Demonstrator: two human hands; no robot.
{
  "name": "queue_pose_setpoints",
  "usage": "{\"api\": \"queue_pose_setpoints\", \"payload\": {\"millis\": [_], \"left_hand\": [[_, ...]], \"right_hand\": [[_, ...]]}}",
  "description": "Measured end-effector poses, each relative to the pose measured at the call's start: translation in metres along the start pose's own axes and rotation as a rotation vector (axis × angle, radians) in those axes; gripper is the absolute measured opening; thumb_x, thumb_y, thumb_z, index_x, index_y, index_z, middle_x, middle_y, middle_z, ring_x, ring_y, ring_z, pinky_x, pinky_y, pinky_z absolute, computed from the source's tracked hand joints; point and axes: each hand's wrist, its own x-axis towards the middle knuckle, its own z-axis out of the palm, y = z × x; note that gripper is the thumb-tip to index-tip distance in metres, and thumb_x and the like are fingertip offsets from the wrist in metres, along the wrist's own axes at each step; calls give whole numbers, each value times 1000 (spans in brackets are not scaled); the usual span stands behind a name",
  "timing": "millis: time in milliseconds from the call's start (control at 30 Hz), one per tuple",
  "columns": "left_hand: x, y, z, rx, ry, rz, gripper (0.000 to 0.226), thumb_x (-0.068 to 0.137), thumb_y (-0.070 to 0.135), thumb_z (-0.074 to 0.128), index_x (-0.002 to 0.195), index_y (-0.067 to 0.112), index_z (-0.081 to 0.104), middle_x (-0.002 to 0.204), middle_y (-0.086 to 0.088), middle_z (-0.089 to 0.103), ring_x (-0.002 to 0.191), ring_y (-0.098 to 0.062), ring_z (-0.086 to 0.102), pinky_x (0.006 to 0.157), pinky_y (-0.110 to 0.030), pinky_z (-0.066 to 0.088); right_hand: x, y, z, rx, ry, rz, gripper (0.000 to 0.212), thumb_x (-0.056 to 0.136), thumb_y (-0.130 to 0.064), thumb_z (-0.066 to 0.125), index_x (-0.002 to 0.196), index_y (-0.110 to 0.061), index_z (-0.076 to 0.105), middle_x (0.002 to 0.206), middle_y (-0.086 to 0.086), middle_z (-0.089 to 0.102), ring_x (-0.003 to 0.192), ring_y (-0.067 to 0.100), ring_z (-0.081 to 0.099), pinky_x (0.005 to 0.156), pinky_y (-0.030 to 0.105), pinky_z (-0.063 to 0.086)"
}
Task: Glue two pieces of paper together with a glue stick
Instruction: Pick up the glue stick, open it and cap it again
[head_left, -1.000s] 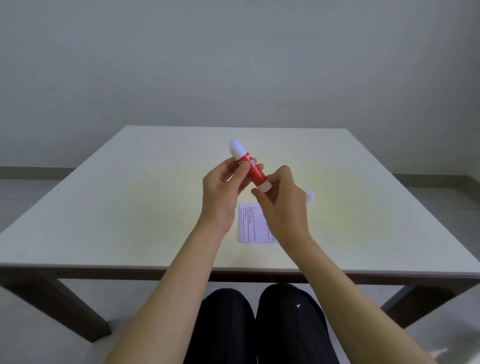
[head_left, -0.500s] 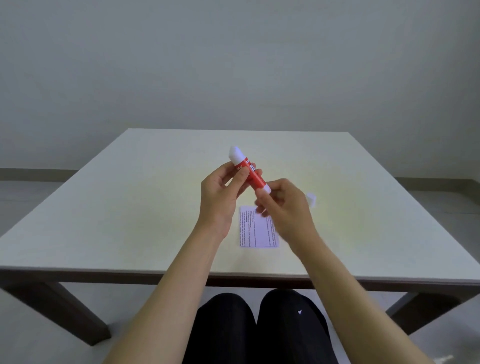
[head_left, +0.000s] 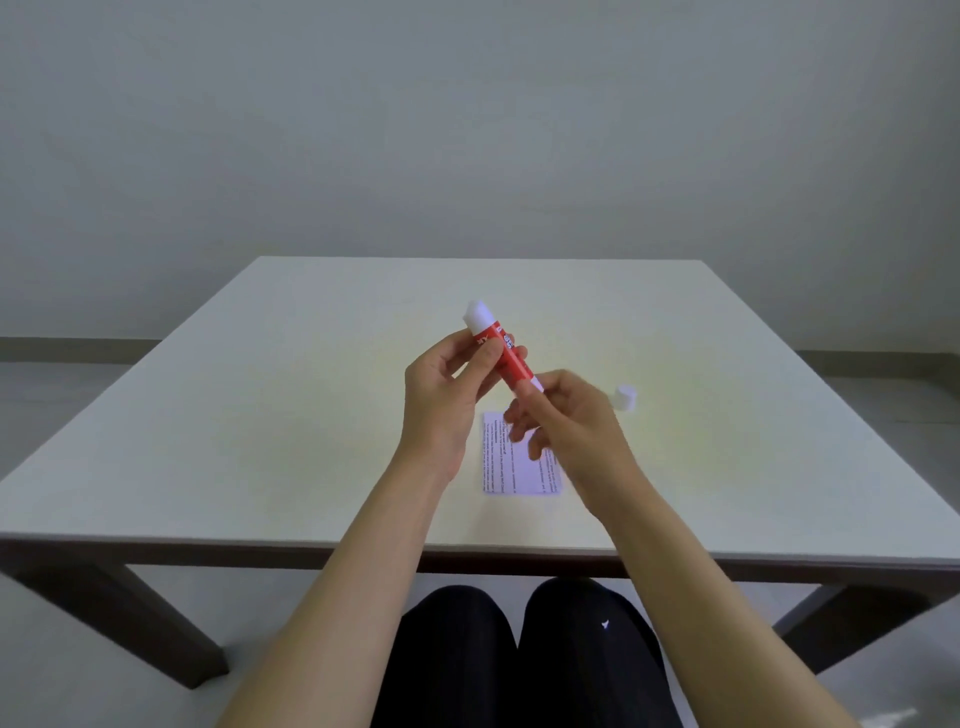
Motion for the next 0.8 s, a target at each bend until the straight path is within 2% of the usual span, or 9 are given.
{"api": "queue_pose_setpoints", "payload": {"millis": [133, 200, 267, 400, 467, 533, 600, 700, 800], "left_hand": [[0, -1, 7, 37, 117, -22, 11, 79, 15, 71, 89, 11, 68, 95, -16, 71, 87, -25, 72, 86, -34, 55], [0, -2, 11, 47, 187, -36, 14, 75, 19, 75, 85, 12, 67, 90, -13, 70, 78, -18, 72, 82, -29, 57], [1, -3, 13, 47, 242, -55, 17, 73, 23, 76, 82, 13, 66, 86, -8, 69, 74, -13, 71, 79, -26, 57], [-3, -8, 17, 53, 183, -86, 16, 74, 25, 75, 88, 19, 69, 91, -5, 73, 80, -13, 73, 82, -26, 56], [-4, -10, 17, 79, 161, -100, 17, 74, 22, 75, 91, 21, 71, 95, -7, 74, 86, -19, 72, 83, -29, 56], [-1, -8, 12, 89, 194, -91, 16, 75, 16, 74, 89, 22, 70, 95, -6, 74, 89, -20, 71, 85, -32, 54], [4, -4, 3, 160, 207, -47, 19, 75, 10, 73, 87, 24, 68, 90, -1, 72, 83, -14, 70, 82, -31, 55], [6, 3, -14, 396, 175, 56, 27, 75, 7, 70, 87, 30, 63, 84, 6, 69, 74, -10, 65, 59, -14, 50], [4, 4, -26, 624, 146, 126, 26, 76, 9, 70, 90, 29, 60, 85, 15, 65, 81, -6, 62, 62, -16, 50]], "right_hand": [[-2, 11, 12, -911, 494, -635, 21, 82, -11, 68, 81, -9, 46, 70, -1, 63, 62, 25, 58, 54, 33, 40], [0, 13, 10, -1104, 608, -854, 26, 79, -5, 69, 79, -9, 43, 66, 6, 63, 59, 29, 56, 56, 33, 35], [4, 12, 7, -1144, 671, -901, 25, 77, -2, 69, 78, -9, 45, 65, 6, 63, 59, 29, 56, 57, 33, 33], [2, 10, 8, -1058, 683, -807, 16, 74, -2, 71, 70, -2, 55, 66, 3, 64, 58, 29, 57, 62, 32, 31], [3, 11, 6, -1022, 583, -781, 21, 75, -11, 74, 75, -4, 55, 70, 2, 64, 61, 29, 58, 63, 32, 31], [4, 10, -3, -1007, 367, -685, 43, 75, -41, 71, 96, -6, 56, 90, 4, 66, 75, 27, 60, 68, 30, 33], [11, 9, -24, -1023, 212, -495, 72, 77, -64, 55, 128, -14, 49, 123, 8, 57, 102, 26, 57, 81, 32, 37], [28, 17, -66, -1326, 265, -151, 59, 94, -51, 37, 147, -26, 29, 149, 11, 33, 123, 35, 44, 94, 45, 38], [34, 32, -85, -1553, 150, 21, 47, 98, -33, 41, 145, -26, 34, 146, 9, 39, 121, 34, 44, 95, 42, 37]]}}
